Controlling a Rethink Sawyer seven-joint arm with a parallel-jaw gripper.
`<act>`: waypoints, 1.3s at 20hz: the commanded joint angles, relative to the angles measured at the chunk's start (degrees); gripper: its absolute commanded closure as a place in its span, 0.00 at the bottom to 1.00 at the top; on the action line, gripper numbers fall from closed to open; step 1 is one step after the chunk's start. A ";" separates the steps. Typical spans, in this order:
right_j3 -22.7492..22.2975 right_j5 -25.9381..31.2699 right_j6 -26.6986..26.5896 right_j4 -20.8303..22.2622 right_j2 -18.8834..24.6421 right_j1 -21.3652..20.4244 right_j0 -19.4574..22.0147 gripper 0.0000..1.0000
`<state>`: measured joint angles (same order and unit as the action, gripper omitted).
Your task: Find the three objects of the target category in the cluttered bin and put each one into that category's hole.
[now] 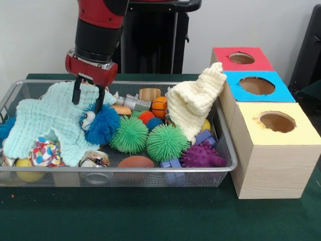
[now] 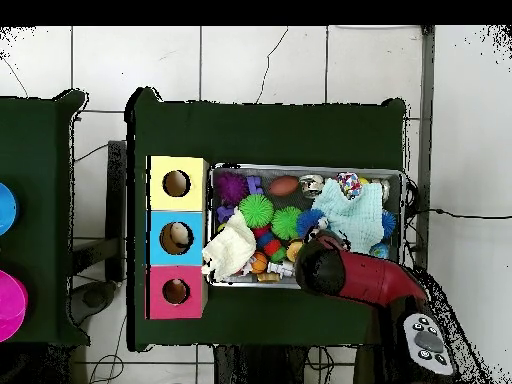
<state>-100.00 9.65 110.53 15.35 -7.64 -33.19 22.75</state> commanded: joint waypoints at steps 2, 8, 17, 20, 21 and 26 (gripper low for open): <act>4.45 7.07 -3.27 2.70 6.32 -1.45 1.92 0.00; 5.53 13.87 -6.10 2.28 7.02 -5.00 2.07 0.00; 9.12 5.37 -2.14 6.27 6.11 3.74 2.91 0.00; 10.32 3.42 -0.69 7.37 5.46 6.62 2.97 0.00; 10.56 3.14 -0.29 7.54 5.28 7.28 2.92 0.00; 12.31 3.86 2.12 7.86 3.00 10.22 0.85 0.00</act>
<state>-91.87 14.60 110.53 19.88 -5.18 -29.79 24.66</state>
